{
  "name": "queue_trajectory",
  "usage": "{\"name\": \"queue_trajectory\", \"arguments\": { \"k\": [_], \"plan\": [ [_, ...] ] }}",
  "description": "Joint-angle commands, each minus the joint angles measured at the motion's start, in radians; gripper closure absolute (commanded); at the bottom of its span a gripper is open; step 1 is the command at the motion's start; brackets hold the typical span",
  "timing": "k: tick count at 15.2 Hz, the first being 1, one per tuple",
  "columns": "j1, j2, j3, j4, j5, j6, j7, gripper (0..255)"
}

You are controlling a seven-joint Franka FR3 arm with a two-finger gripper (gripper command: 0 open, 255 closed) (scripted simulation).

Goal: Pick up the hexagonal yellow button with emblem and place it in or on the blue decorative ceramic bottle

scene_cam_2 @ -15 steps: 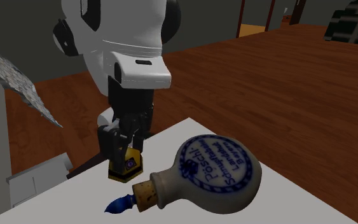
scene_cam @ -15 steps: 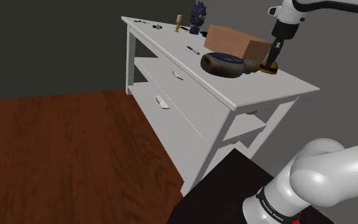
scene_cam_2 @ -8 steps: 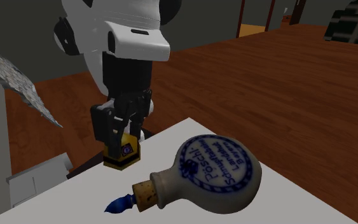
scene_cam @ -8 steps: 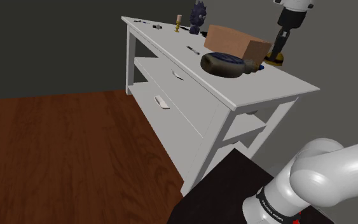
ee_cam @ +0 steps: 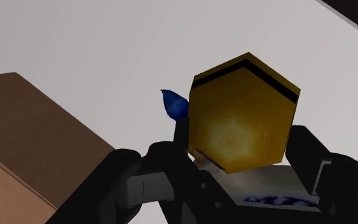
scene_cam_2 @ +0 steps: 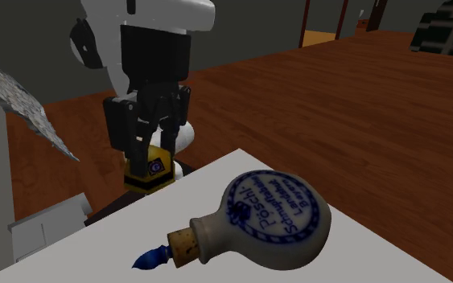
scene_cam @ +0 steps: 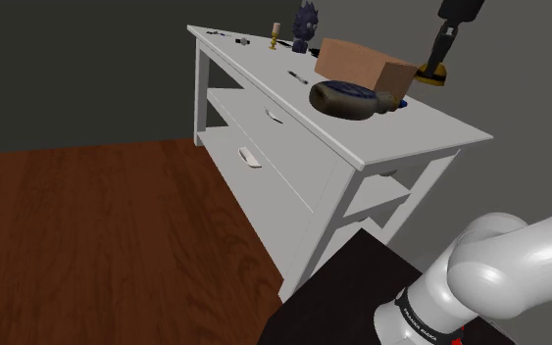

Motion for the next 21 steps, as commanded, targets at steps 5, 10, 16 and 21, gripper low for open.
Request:
{"name": "queue_trajectory", "arguments": {
  "k": [5,10,16,21],
  "plan": [
    [0.003,0.046,0.002,0.123,0.007,-0.075,-0.026,255],
    [0.005,0.093,0.002,0.237,0.013,-0.139,-0.051,255],
    [0.019,0.166,0.027,0.357,0.034,-0.197,-0.03,255],
    [0.051,0.269,0.088,0.456,0.07,-0.223,0.066,255]
  ]
}}
